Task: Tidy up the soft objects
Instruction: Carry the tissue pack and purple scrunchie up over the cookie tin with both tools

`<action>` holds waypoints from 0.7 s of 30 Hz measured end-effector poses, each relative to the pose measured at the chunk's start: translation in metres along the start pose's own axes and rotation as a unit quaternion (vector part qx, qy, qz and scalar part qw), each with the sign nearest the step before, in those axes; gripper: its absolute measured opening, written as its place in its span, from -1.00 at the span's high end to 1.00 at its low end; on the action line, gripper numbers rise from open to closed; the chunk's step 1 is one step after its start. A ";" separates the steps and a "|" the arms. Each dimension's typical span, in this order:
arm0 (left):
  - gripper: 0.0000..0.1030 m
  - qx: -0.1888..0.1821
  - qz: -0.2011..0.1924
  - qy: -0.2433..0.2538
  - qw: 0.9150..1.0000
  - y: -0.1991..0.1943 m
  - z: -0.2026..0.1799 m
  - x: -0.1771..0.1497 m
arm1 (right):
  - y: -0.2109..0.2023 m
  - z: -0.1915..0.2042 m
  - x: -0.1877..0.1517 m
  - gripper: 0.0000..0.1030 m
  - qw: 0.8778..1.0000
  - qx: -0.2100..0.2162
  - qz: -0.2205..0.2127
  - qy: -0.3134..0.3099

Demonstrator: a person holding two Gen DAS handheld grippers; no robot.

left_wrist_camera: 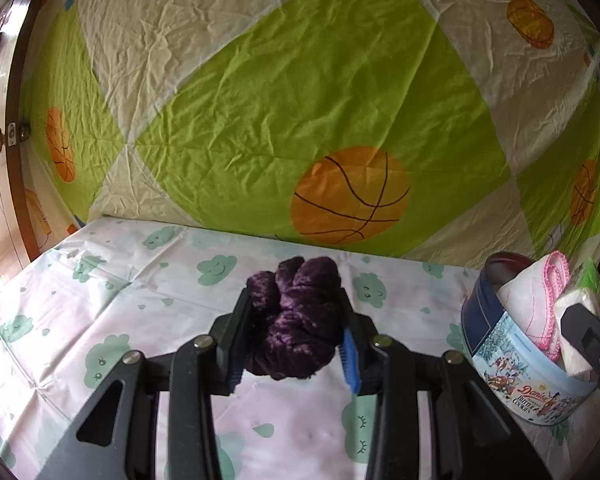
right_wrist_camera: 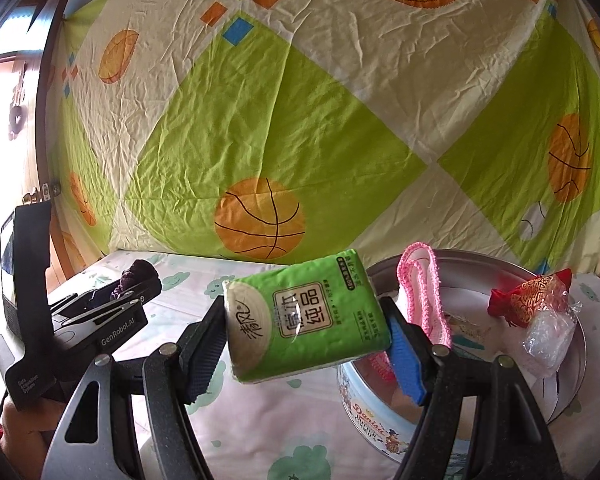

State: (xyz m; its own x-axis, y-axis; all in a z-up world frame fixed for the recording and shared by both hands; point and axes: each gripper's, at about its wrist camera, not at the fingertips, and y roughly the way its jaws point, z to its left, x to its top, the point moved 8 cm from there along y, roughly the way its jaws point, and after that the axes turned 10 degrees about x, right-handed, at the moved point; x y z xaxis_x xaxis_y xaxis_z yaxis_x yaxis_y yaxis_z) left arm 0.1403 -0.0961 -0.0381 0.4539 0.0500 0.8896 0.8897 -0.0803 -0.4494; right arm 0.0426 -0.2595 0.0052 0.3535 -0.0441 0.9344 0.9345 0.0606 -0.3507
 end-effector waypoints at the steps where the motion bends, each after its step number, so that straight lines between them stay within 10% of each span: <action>1: 0.28 0.000 0.000 -0.001 1.000 -0.001 0.000 -0.001 | -0.002 0.000 0.001 -0.45 1.000 -0.001 -0.003 -0.001; 21: 0.28 -0.027 -0.014 0.013 0.999 -0.039 -0.041 -0.016 | -0.018 -0.027 0.005 -0.45 0.999 -0.034 -0.008 -0.022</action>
State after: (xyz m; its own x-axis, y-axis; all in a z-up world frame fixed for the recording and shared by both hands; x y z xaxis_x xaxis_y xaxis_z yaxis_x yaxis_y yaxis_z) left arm 0.0964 -0.1350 -0.0312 0.4269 0.0262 0.9039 0.8977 -0.1332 -0.4201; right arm 0.0284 -0.2876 0.0142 0.3381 -0.0005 0.9411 0.9411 -0.0069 -0.3381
